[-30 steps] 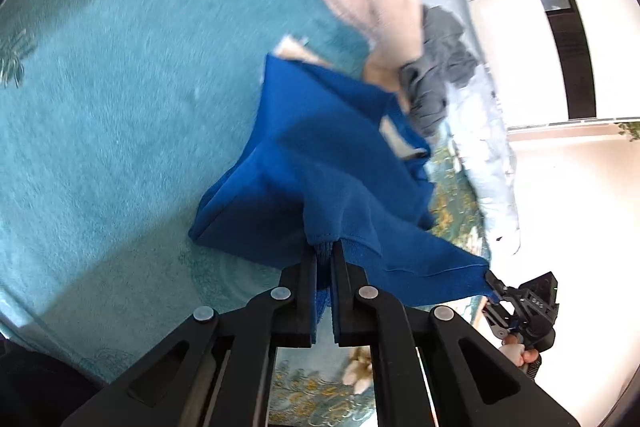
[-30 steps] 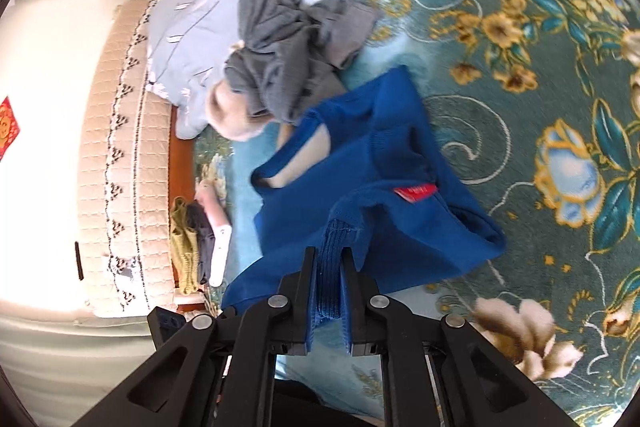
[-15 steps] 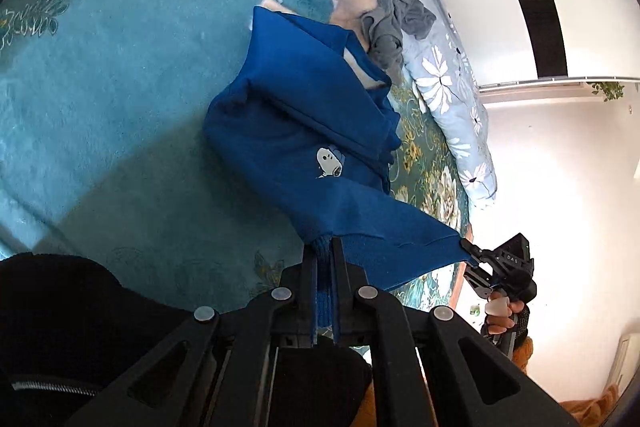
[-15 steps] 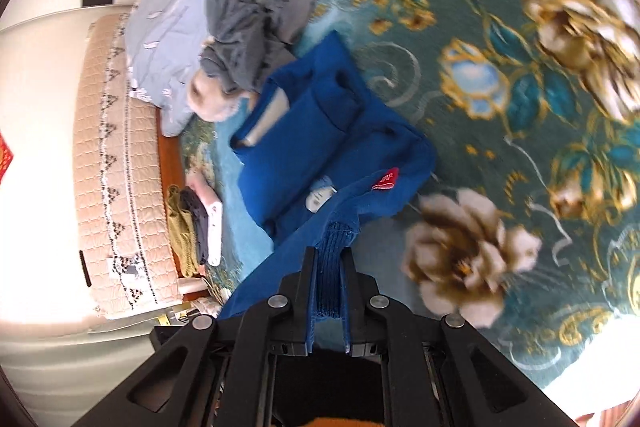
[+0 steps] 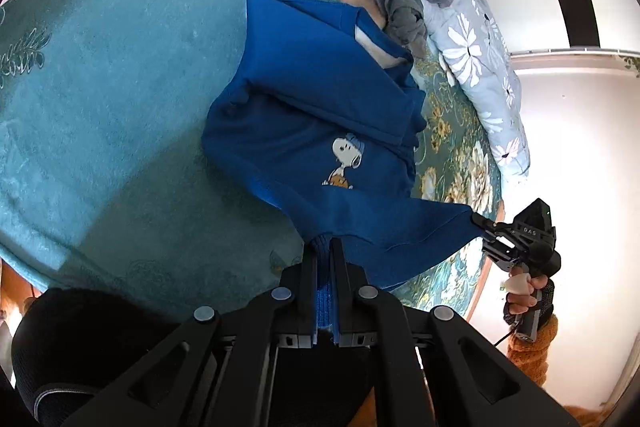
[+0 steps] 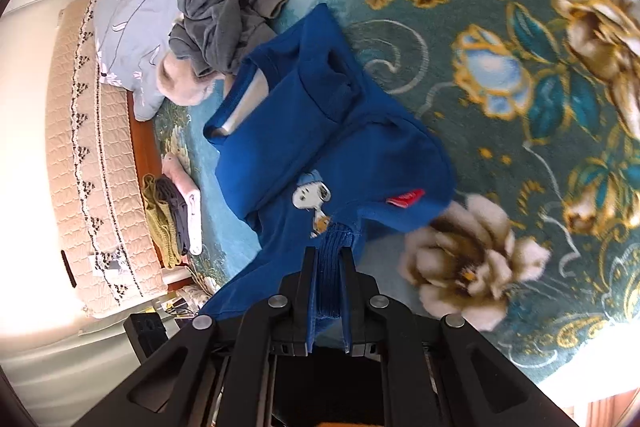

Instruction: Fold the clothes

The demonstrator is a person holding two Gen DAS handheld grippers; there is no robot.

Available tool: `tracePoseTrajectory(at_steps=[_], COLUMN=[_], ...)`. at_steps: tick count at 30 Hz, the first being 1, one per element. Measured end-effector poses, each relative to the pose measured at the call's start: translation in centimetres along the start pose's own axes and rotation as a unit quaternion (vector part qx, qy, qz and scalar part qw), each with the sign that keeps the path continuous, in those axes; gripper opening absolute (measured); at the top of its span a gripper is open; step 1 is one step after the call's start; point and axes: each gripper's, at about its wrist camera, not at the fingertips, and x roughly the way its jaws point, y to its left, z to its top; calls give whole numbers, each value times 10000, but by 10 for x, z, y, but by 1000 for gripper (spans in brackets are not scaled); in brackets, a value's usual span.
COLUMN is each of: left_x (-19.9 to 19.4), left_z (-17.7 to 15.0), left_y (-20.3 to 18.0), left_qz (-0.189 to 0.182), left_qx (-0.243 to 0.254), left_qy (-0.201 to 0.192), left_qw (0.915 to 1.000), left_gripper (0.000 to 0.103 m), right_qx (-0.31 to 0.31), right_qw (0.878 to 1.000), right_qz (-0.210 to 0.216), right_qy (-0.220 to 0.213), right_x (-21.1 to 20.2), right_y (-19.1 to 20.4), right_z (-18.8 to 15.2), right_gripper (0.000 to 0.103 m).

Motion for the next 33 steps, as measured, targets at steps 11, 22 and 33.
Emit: tracePoseTrajectory(at_steps=[11,22,33], left_x=[36,34,50], left_z=[102,99,73], left_y=[65,88,85], left_qz=[-648,-1789,-22], left_qx=[-2423,-2971,-1496], left_qy=[-368,-1904,-1968], left_qw=[9673,9184,9690], left_gripper=[4,9,41], right_qx=[1120,1682,559], right_qw=[9911,9593,9835], right_qz=[692,1824,648], right_qy=[-204,-1351,-1594], right_x=[50,70,29], right_y=[23,-10,-41], right_z=[97,107,60], right_gripper=[11,37,50])
